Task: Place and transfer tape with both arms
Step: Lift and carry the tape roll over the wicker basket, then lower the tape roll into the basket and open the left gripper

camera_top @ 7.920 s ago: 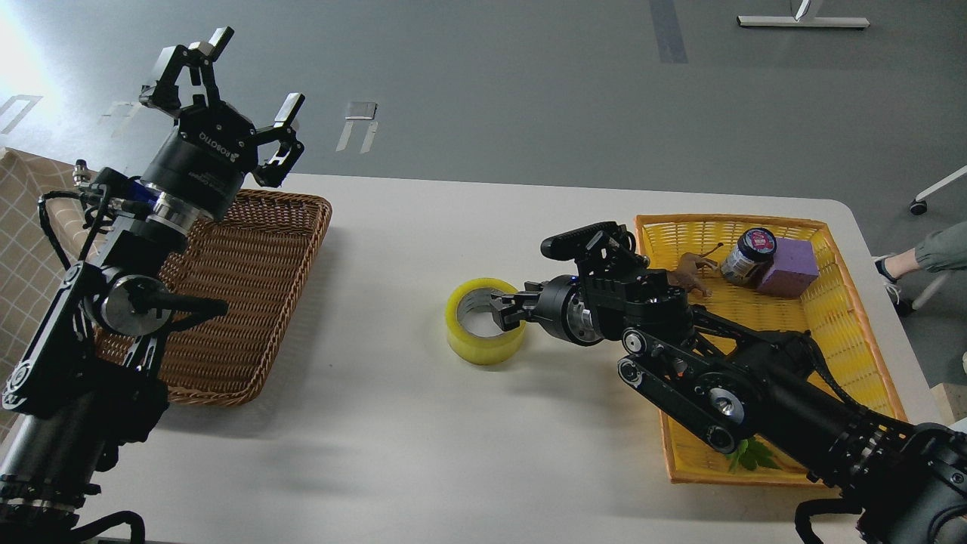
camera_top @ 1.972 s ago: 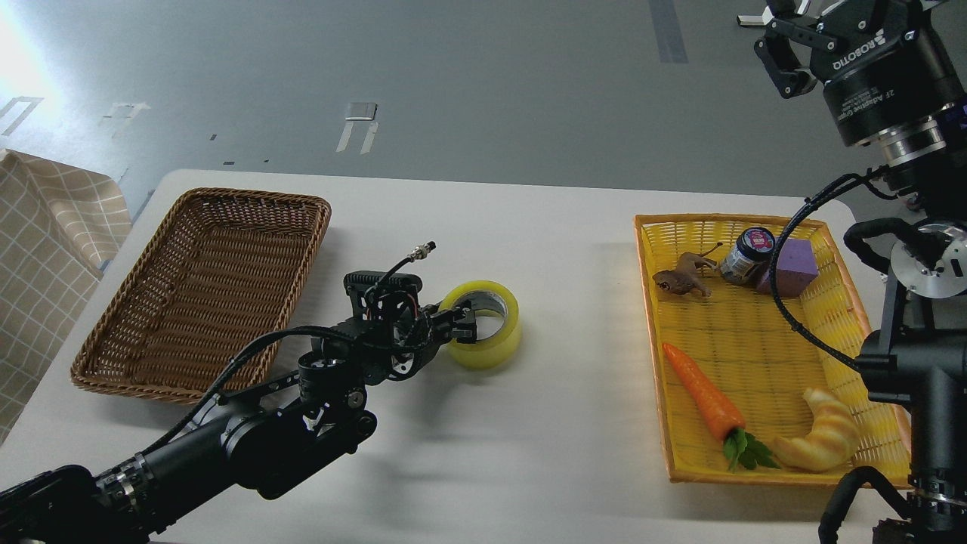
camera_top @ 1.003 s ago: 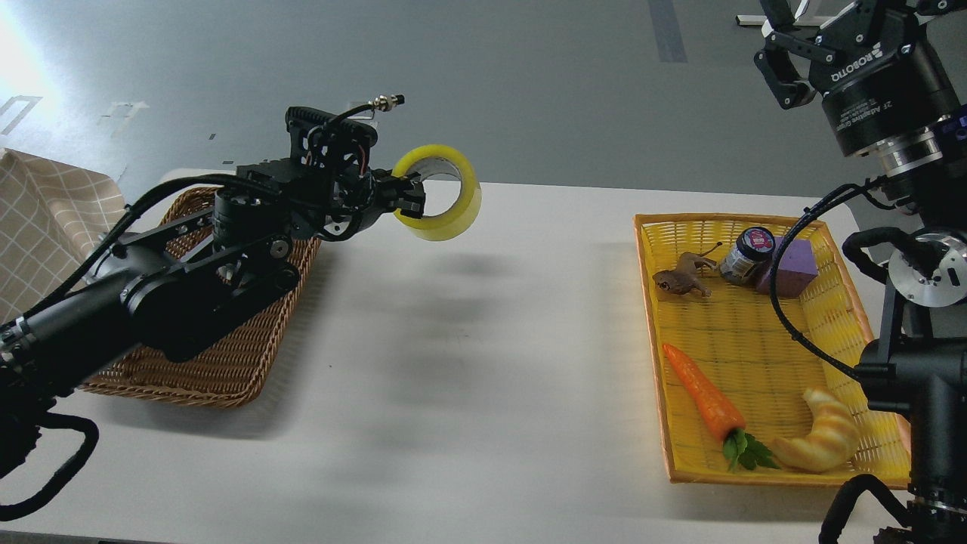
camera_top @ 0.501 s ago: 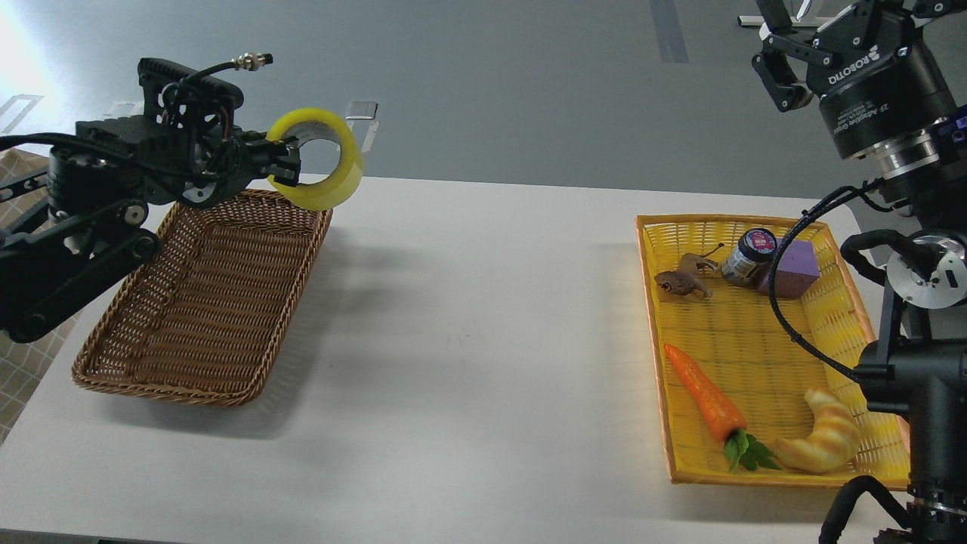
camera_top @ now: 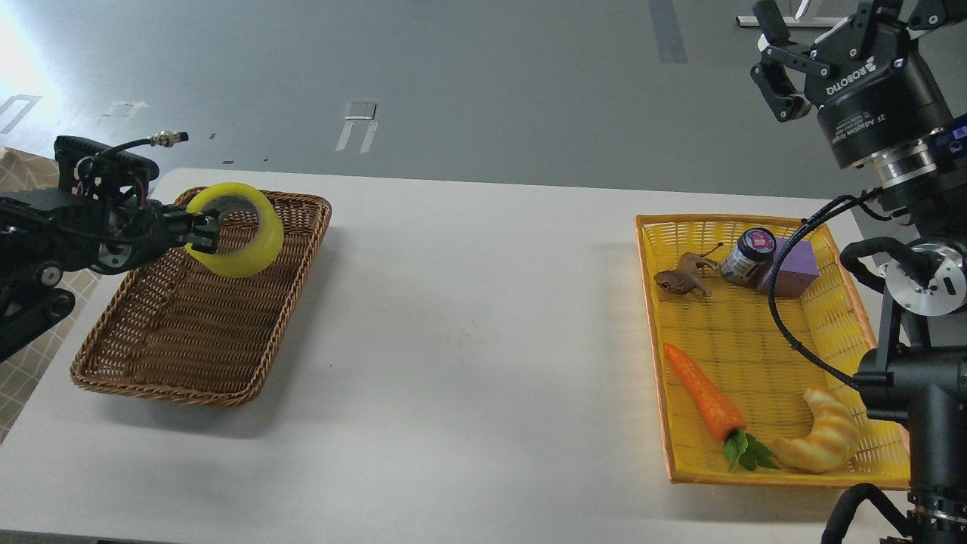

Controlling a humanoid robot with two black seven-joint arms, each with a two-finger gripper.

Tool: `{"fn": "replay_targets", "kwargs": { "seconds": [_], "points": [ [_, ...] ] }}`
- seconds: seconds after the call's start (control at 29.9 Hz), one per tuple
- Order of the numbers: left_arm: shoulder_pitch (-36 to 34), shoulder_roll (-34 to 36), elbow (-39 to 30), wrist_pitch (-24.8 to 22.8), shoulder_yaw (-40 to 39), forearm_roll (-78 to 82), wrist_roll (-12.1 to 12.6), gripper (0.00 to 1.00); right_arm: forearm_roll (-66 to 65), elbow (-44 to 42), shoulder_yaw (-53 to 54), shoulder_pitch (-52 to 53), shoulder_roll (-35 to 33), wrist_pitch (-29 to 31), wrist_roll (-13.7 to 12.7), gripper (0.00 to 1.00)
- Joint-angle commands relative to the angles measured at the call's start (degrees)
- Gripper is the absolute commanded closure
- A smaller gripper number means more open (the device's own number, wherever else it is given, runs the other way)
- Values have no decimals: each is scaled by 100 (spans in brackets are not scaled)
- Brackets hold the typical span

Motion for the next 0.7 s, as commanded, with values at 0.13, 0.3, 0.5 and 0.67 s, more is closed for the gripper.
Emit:
{"fn": "replay_targets", "kwargs": {
  "seconds": [0.13,0.3,0.5,0.67],
  "points": [
    [323,-49,530,332,-1,-1,-401,100,0,11,0,-81,0,0,-19,0],
    [385,-93,864,455,17,-1,-568,99,-9,73,-8,-89,0,0,-28,0],
    [411,-102,1102,455,25,-1,-787,94,-9,90,0,-186,0,0,-28,0],
    [411,-111,1120,455,87,-10,-832,89,-9,125,0,-239,0,0,-28,0]
  ]
}}
